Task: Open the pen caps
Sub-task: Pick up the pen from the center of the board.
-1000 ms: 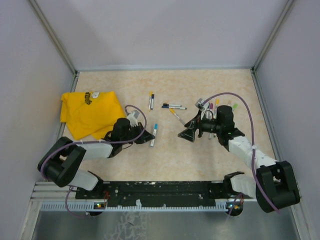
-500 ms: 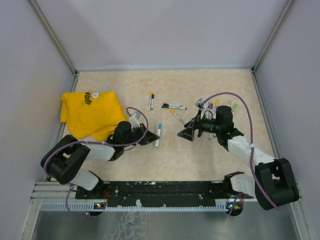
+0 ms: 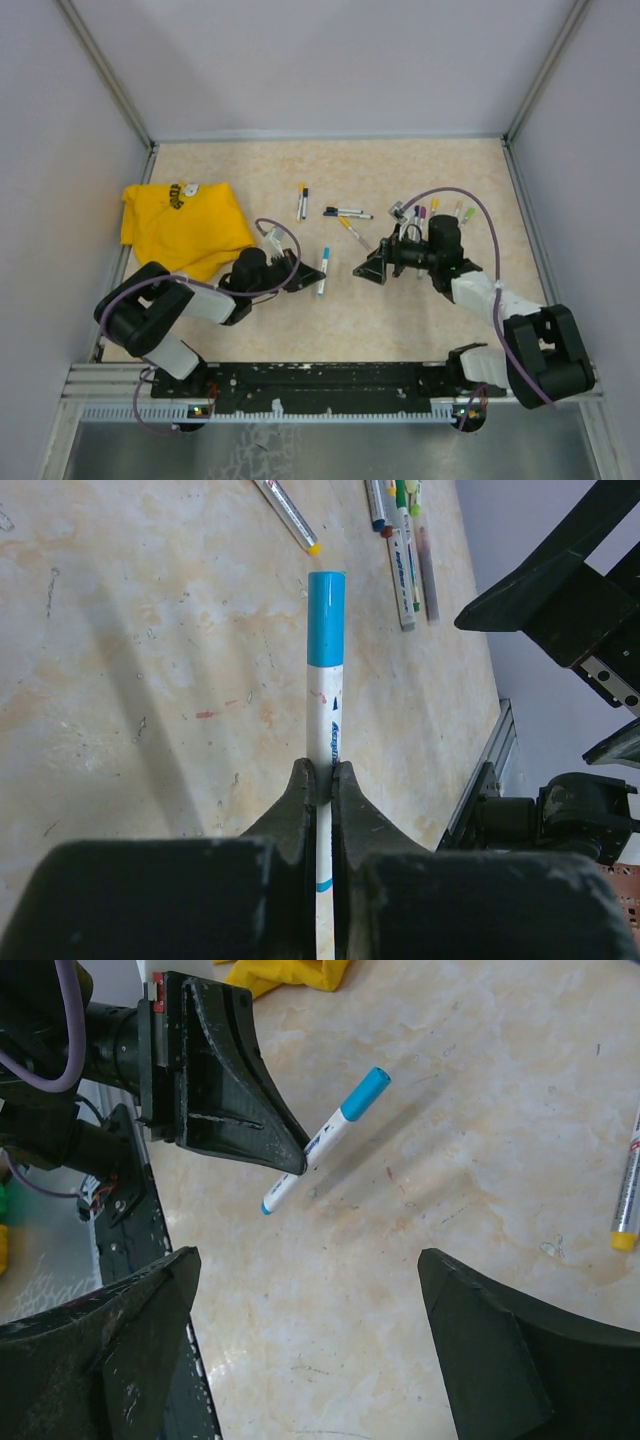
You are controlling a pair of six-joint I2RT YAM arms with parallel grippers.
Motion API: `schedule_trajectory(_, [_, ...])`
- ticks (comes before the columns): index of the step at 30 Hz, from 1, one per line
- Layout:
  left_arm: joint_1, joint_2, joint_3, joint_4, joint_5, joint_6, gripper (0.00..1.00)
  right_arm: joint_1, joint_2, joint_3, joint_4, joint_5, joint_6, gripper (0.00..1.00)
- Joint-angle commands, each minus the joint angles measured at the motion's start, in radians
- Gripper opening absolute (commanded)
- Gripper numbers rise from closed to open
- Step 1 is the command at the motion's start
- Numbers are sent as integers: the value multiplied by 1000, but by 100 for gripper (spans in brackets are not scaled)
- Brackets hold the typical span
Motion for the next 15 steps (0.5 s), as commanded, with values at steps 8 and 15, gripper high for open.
schedule_trajectory(8, [-30,35,-15,143,-35,-50,0,15,25,-16,135,19,78,90])
schedule_trajectory(15, [-47,38,-27,197,-71,-76,0,15,48,-18,168,20,116,90])
